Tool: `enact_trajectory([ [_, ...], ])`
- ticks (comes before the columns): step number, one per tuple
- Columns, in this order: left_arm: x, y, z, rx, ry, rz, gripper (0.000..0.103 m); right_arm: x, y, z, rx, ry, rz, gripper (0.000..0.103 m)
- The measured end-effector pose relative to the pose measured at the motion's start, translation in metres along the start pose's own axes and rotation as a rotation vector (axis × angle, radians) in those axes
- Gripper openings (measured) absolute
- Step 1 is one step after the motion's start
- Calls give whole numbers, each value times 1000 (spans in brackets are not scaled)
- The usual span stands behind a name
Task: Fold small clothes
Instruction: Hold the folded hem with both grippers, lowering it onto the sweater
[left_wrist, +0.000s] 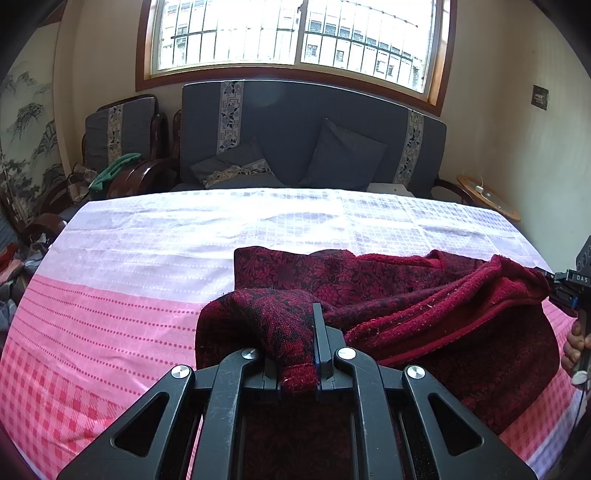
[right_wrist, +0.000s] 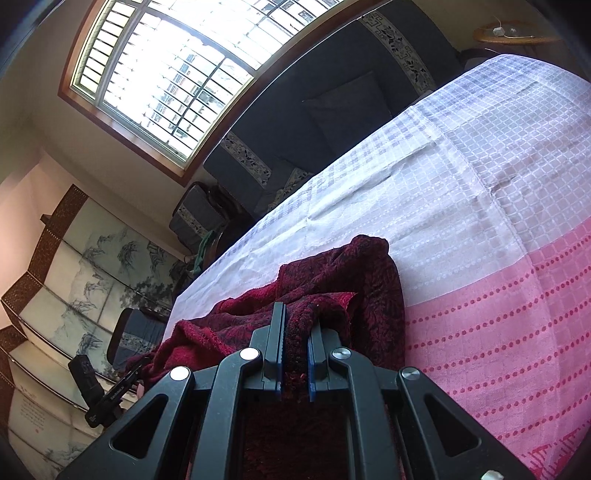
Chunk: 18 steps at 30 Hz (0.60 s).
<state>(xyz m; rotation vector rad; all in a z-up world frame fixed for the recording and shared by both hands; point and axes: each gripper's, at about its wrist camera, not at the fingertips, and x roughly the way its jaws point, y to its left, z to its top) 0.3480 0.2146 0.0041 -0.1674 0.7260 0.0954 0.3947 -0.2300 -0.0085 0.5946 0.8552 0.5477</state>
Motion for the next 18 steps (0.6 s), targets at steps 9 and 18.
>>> enact_trajectory([
  [9,12,1,5,0,12,0,12,9,-8,4,14,9,-8,9],
  [18,24,3,7,-8,21,1,12,20,-17,4,25,16,-17,9],
])
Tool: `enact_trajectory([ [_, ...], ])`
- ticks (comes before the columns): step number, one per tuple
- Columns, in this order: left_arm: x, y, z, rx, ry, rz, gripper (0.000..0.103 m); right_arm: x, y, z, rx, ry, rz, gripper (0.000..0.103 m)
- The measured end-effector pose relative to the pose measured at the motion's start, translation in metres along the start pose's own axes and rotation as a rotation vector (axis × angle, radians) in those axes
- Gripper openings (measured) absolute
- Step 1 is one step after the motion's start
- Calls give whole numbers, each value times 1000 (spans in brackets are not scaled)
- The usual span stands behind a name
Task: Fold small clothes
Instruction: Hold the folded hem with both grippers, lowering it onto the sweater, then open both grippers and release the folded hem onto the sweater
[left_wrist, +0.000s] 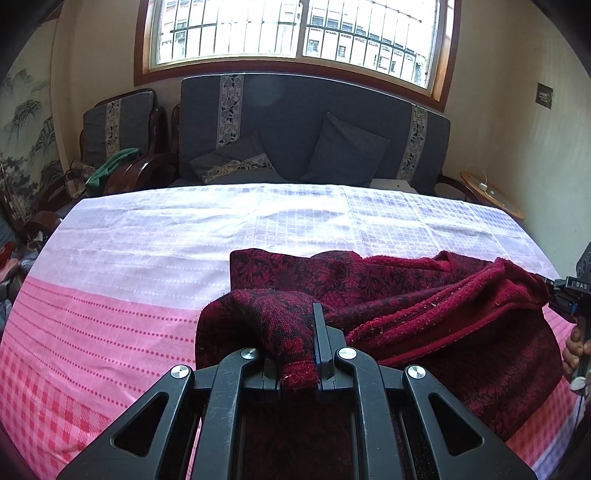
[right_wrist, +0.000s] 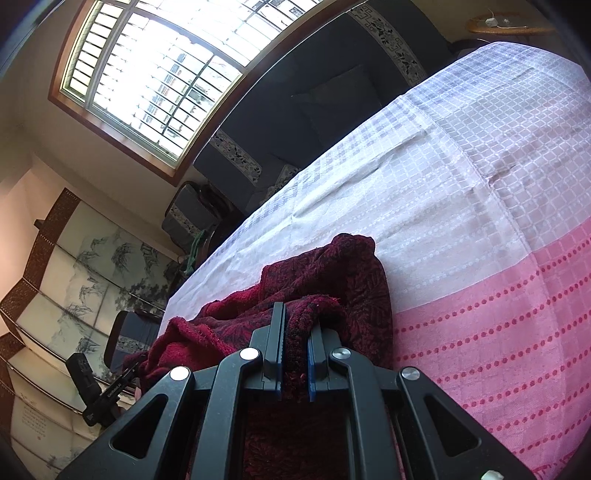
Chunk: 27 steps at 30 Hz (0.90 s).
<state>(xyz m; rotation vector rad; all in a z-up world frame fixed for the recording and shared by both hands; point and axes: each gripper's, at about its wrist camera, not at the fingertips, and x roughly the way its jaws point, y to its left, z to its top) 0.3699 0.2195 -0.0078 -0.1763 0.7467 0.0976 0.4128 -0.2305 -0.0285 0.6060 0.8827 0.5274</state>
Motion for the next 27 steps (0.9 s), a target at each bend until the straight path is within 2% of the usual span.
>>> enact_trajectory([
  [11,11,4,0,-23,16,1,17,8,-7,-1,10,8,-4,9],
  [20,21,22,5,-150,77,-97,21,11,-9,-3,11,10,-4,9],
  [23,20,27,8,-194,85,-155,34,11,-9,-2,12,10,-1,9],
  [25,18,30,10,-222,83,-199,53,10,-9,-1,10,8,-3,10],
  [27,14,34,13,-254,67,-250,60,10,-8,-1,12,3,2,10],
])
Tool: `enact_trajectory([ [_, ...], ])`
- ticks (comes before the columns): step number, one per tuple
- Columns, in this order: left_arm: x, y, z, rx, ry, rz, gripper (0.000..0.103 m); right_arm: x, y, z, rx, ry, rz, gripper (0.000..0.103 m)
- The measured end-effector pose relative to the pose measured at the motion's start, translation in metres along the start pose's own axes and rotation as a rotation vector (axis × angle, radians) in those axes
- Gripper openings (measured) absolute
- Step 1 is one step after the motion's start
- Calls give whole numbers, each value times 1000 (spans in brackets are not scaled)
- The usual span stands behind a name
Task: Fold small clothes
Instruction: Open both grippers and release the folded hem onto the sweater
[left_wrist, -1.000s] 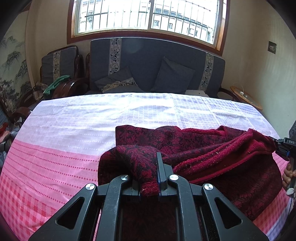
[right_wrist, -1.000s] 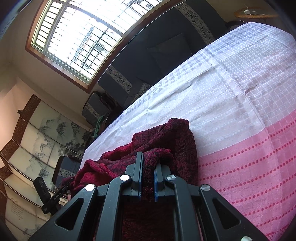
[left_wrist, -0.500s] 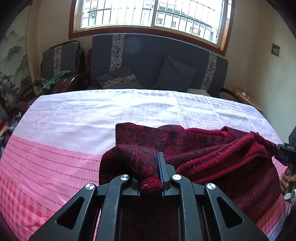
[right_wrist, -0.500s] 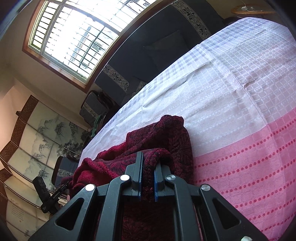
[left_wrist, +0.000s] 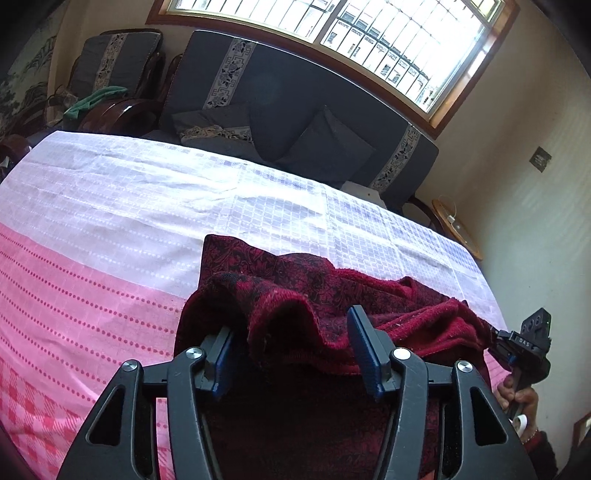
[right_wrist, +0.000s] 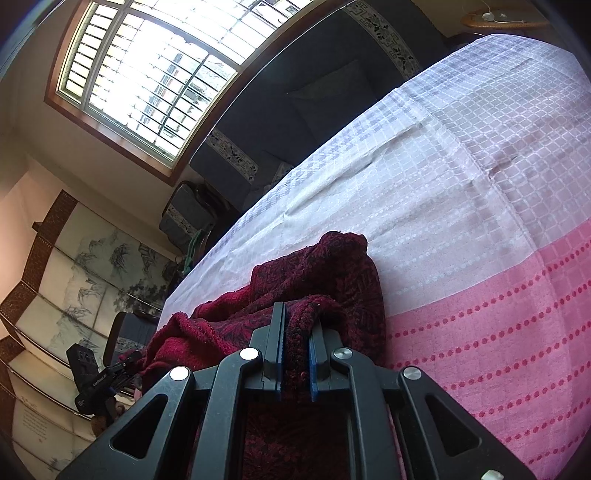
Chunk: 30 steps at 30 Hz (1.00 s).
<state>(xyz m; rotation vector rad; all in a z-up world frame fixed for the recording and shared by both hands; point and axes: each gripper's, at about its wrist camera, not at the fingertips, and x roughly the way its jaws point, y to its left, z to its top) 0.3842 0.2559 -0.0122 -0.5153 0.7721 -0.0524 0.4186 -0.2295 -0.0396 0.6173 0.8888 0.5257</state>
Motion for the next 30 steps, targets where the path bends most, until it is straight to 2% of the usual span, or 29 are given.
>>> enact_trajectory([
  [5,-9,11,13,-77,-32,-56,68,-2,-5,3,38,-10,22,10],
  [11,-13,25,21,-106,-66,-7,69,-5,-10,4,70,-36,47,10],
  [15,-17,26,12,-108,-87,-10,69,-4,-19,4,124,-32,100,13],
  [19,-8,11,1,-16,-64,13,69,-7,-31,6,197,-33,169,24],
  [20,-5,8,-1,-2,-57,15,69,-11,-34,7,211,-46,186,34],
  [21,-3,6,-3,5,-52,17,69,-17,-37,9,225,-69,195,40],
  [22,-2,3,-4,11,-53,19,69,-24,-39,10,236,-97,207,53],
  [23,-2,2,-5,15,-56,15,69,-31,-43,12,247,-125,225,58],
  [24,-2,-1,-6,20,-61,10,69,-38,-45,14,251,-145,239,58],
  [27,0,-7,-9,38,-55,9,69,-49,-36,18,170,-132,232,58],
  [30,4,-12,-10,62,-54,27,69,-47,-1,17,-35,-90,150,50],
])
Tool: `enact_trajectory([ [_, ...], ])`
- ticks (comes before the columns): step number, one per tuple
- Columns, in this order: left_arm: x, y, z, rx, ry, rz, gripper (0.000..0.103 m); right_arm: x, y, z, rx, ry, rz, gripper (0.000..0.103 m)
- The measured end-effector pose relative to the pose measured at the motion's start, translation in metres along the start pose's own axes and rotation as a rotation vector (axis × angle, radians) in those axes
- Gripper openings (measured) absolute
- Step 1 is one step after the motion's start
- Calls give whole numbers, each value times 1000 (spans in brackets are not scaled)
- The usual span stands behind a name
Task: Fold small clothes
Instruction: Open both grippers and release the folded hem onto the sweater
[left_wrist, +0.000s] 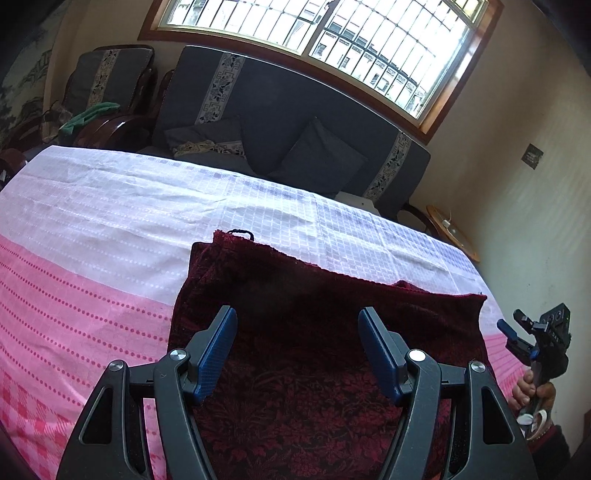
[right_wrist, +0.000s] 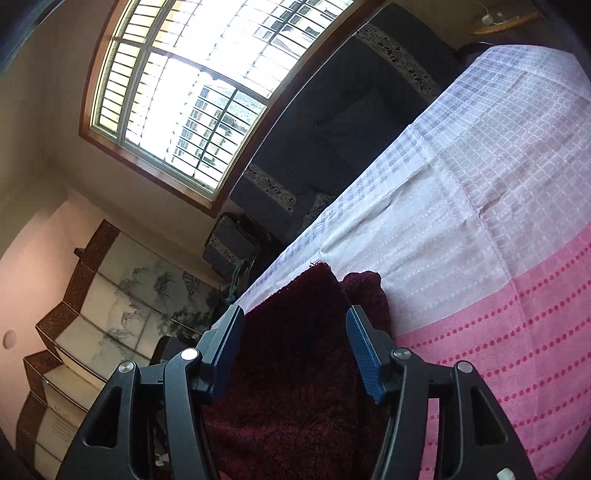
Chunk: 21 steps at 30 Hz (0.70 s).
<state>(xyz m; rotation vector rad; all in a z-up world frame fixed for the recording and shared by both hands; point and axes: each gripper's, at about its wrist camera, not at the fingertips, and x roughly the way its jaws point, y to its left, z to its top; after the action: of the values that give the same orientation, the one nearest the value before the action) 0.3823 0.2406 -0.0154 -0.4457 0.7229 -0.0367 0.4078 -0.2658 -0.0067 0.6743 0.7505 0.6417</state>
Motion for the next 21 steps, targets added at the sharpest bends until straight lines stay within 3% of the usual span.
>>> enact_trajectory([
  [2,4,-2,1,8,-1,10,69,17,24,-3,-136,65,-52,34],
  [5,9,-3,5,-1,-19,16,69,49,49,-6,-250,130,-77,28],
  [9,21,-1,14,-5,-21,25,69,91,71,-3,-354,185,-144,27],
  [15,53,27,19,-53,55,120,69,126,44,9,-329,224,-360,25],
  [19,64,42,7,-77,60,134,69,136,15,4,-307,257,-443,2],
  [21,65,37,1,-24,39,162,69,133,8,3,-293,228,-429,0],
])
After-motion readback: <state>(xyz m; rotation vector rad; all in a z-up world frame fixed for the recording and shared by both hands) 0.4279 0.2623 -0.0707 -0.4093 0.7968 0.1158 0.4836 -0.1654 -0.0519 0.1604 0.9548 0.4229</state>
